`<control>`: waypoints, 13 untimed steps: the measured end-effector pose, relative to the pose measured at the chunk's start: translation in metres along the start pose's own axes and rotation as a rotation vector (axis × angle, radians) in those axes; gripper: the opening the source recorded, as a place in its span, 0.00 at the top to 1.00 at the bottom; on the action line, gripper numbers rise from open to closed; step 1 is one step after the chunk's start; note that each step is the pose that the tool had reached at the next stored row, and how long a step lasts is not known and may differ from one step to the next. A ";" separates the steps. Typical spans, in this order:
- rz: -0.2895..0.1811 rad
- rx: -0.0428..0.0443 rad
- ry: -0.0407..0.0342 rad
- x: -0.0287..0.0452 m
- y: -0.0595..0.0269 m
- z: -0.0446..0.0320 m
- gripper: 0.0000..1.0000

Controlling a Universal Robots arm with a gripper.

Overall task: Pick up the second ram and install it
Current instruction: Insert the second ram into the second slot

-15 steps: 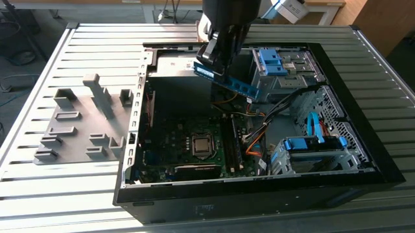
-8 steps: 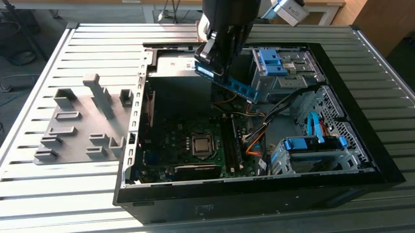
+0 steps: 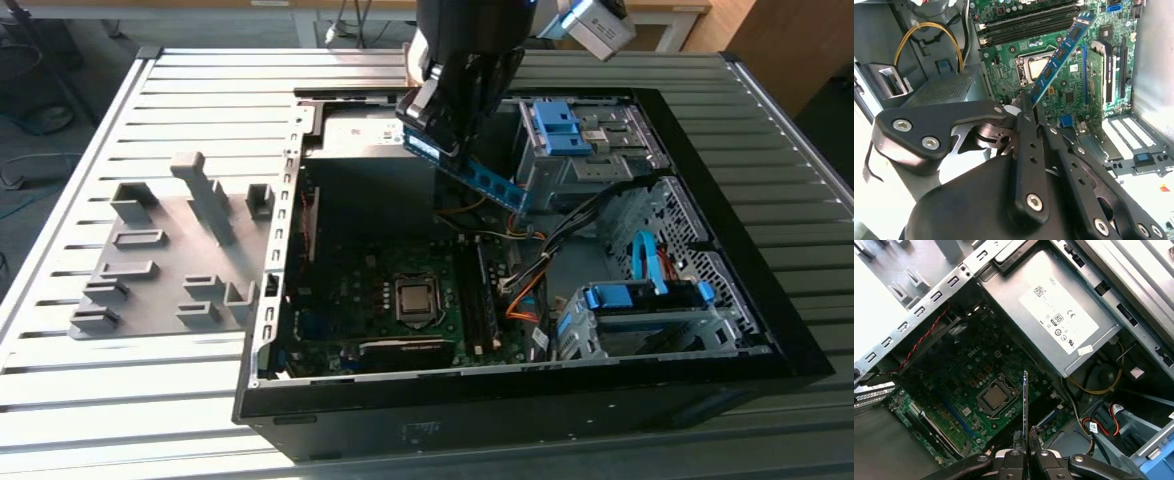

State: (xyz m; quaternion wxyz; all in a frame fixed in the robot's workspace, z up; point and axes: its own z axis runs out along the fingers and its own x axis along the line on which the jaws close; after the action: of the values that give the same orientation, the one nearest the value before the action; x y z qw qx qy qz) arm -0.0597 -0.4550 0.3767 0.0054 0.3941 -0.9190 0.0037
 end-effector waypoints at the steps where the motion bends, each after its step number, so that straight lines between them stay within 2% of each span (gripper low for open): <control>1: 0.005 -0.0001 0.0000 0.0000 0.0000 0.0000 0.86; 13: 0.089 -0.0006 0.0000 -0.0010 0.0003 0.0005 0.86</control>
State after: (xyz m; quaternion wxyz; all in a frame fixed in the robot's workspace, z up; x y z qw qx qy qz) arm -0.0592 -0.4541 0.3761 0.0053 0.3529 -0.9356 0.0037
